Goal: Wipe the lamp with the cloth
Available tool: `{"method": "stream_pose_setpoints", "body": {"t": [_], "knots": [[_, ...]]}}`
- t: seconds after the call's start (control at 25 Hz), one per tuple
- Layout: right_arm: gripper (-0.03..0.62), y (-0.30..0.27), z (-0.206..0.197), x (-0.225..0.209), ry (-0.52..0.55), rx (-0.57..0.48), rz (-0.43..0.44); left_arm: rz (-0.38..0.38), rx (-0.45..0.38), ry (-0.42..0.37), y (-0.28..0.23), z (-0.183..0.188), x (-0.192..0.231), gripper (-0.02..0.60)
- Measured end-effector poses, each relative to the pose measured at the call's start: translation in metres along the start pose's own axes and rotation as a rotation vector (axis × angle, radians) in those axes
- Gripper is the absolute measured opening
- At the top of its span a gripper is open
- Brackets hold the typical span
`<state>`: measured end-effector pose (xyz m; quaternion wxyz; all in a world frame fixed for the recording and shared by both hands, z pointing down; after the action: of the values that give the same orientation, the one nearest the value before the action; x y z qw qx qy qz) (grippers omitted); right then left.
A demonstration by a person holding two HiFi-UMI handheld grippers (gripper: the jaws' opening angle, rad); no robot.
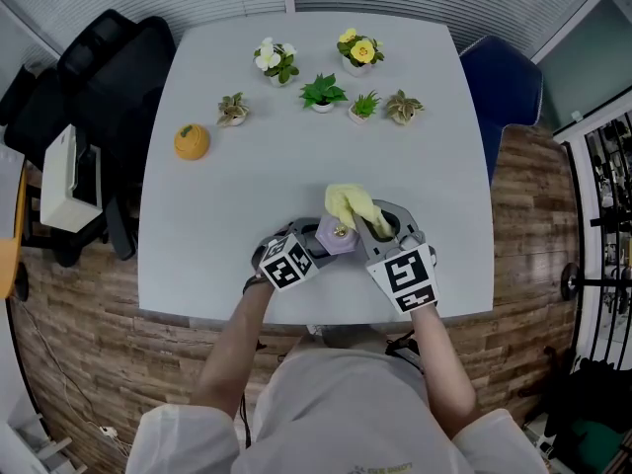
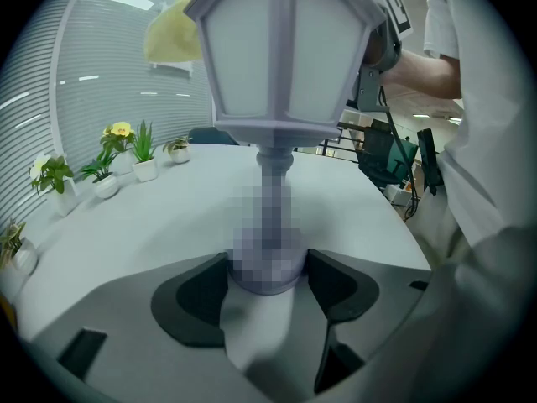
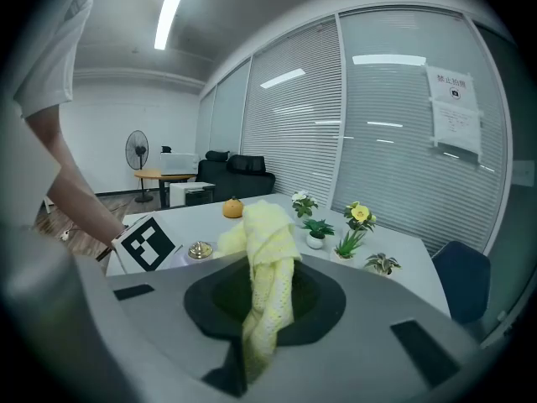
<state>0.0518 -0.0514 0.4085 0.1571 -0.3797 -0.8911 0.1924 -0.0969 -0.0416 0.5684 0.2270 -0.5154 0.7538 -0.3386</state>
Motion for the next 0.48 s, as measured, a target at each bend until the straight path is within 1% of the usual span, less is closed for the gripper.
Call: {"method": "stream_pose_setpoints", "body": {"t": [0.2, 0.48], "knots": [[0.040, -0.001, -0.010, -0.006, -0.059, 0.019, -0.014, 0.002, -0.002, 0.000, 0.001, 0.000, -0.001, 0.305], [0.040, -0.005, -0.028, -0.012, -0.105, 0.040, -0.014, 0.003, -0.002, -0.001, -0.001, 0.000, 0.001, 0.306]]}}
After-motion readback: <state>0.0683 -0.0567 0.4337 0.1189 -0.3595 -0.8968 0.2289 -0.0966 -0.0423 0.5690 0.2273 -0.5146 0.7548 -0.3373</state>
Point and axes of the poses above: the fingertips, and each gripper's own axes: y backward along the fingers, x to its left, z out of its top, the point moved 10 cm from there along y, backward along the fingers
